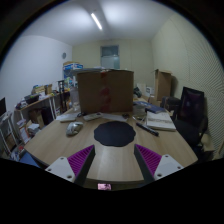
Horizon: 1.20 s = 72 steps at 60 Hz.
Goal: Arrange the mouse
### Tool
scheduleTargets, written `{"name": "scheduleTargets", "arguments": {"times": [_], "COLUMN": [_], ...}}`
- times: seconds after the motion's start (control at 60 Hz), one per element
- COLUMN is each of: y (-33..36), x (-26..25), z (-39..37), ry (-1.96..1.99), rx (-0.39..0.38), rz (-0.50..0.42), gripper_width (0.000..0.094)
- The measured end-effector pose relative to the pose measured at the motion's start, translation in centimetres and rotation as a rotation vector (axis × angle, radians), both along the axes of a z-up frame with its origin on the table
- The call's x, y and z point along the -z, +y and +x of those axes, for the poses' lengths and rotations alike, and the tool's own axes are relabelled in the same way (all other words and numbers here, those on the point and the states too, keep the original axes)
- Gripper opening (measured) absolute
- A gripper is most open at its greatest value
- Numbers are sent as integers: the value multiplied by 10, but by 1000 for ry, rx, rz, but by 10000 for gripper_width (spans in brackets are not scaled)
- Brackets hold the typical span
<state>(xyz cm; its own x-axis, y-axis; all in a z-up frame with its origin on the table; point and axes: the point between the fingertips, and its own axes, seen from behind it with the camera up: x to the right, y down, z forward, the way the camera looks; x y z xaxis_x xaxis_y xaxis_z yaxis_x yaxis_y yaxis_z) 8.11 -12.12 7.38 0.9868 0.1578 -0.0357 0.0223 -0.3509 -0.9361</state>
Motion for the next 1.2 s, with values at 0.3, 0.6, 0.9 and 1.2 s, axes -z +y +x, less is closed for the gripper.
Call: {"name": "scheduleTargets", "arguments": {"times": [0.3, 0.6, 0.9, 1.2], "y": [50, 158, 211, 215], "x": [1, 37, 69, 81], "z": [-112, -234, -245, -245], "ry": [82, 20, 3, 20], "rx": [-80, -52, 59, 65], "rz": [-41, -100, -174, -243], "gripper_width": [841, 842, 843, 496]}}
